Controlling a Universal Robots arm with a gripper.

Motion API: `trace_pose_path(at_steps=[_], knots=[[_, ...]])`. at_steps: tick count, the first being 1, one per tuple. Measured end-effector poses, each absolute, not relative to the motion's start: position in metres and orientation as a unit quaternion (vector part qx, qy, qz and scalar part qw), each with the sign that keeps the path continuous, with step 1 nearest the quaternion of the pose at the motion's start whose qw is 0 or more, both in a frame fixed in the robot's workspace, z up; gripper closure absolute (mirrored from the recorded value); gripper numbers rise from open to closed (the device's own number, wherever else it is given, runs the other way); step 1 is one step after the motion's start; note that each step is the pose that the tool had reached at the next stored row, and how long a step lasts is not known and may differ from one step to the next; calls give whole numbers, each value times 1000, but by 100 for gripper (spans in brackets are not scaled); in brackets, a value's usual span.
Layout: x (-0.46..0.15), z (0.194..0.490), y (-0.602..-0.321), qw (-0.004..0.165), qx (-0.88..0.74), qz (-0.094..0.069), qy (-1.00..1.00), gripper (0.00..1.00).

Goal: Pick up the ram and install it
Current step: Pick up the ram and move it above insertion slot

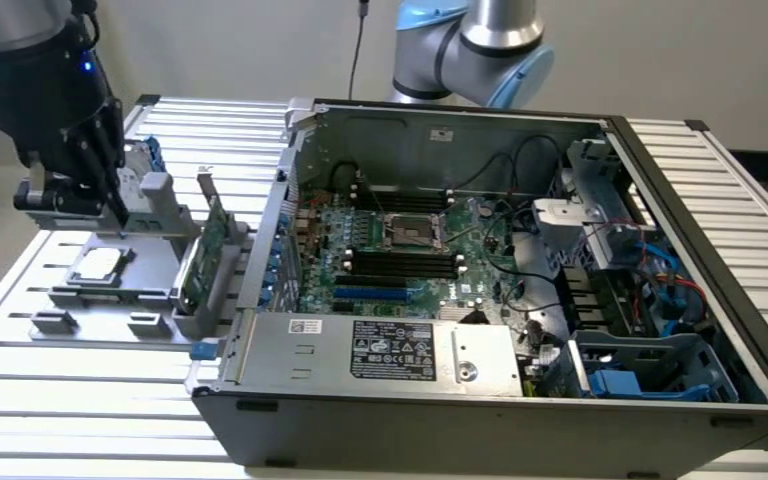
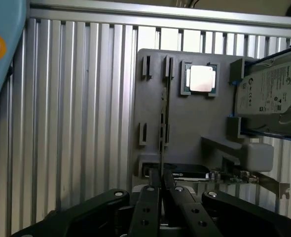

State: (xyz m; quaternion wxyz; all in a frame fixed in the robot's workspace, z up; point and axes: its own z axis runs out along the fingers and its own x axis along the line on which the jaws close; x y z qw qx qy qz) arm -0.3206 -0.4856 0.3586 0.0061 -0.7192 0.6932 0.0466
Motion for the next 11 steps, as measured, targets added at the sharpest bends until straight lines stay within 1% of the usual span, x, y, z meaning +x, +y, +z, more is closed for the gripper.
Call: trace_pose_path(at_steps=[5,11], knots=[[-304,379,-486,9,-723,50,689,86],[-280,383,-486,14,-726,56,685,86]])
